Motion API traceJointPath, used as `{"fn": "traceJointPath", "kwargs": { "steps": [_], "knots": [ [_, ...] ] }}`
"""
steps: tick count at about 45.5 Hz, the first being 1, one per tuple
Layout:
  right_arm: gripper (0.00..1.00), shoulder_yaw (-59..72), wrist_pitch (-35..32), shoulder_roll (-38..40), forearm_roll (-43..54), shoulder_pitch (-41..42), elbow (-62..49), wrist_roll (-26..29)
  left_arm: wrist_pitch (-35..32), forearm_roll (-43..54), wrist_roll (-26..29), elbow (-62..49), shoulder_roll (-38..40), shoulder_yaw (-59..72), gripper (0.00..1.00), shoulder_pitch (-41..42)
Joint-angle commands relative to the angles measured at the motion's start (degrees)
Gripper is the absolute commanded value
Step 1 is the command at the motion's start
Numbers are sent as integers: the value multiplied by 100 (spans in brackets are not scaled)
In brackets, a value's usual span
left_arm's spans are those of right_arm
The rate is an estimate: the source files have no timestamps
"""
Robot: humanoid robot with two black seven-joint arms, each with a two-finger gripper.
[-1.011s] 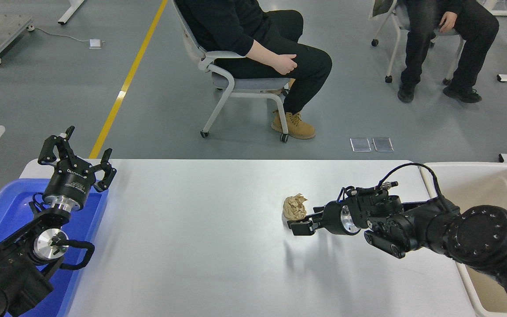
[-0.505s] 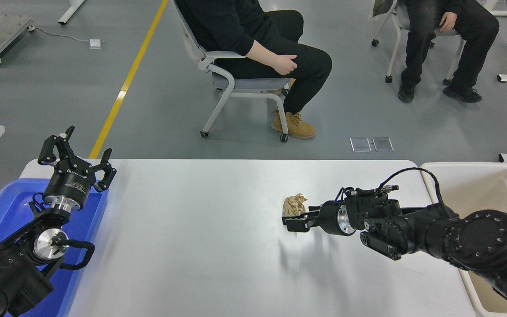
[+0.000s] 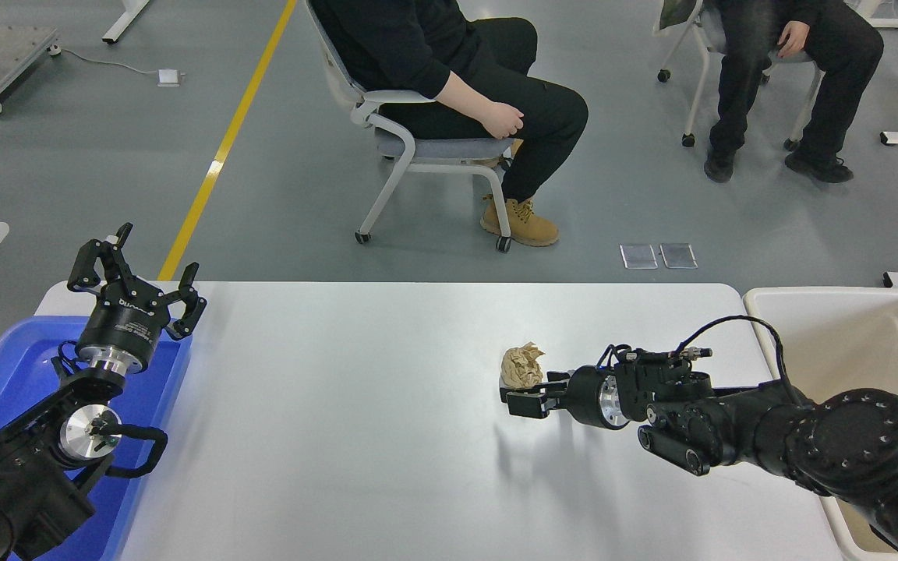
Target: Clean the table surface
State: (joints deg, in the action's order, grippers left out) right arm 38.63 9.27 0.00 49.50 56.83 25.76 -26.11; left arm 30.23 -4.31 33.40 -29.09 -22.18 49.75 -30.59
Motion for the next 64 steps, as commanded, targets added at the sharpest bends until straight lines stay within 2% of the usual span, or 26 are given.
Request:
{"fn": "traceJointPath", "kwargs": {
  "steps": [1, 12, 48, 55, 58, 60, 64],
  "knots": [
    [95, 22, 101, 0, -2, -76, -62, 0, 0, 0, 0, 0, 3, 0, 100, 0],
    [85, 83, 163, 0, 77, -181, -335, 0, 0, 0, 0, 0, 3, 0, 100, 0],
    [78, 92, 172, 0, 148, -225, -335, -61, 0, 0, 0, 0, -6, 0, 100, 0],
    [65, 92, 295, 0, 279, -225, -335, -61, 0, 0, 0, 0, -6, 0, 100, 0],
    [56, 92, 339, 0, 393, -225, -326, -61, 0, 0, 0, 0, -6, 0, 100, 0],
    [45, 92, 339, 0, 490, -225, -309, -61, 0, 0, 0, 0, -6, 0, 100, 0],
    [37, 83, 348, 0, 543, -225, -291, -61, 0, 0, 0, 0, 3, 0, 100, 0]
  ]
}}
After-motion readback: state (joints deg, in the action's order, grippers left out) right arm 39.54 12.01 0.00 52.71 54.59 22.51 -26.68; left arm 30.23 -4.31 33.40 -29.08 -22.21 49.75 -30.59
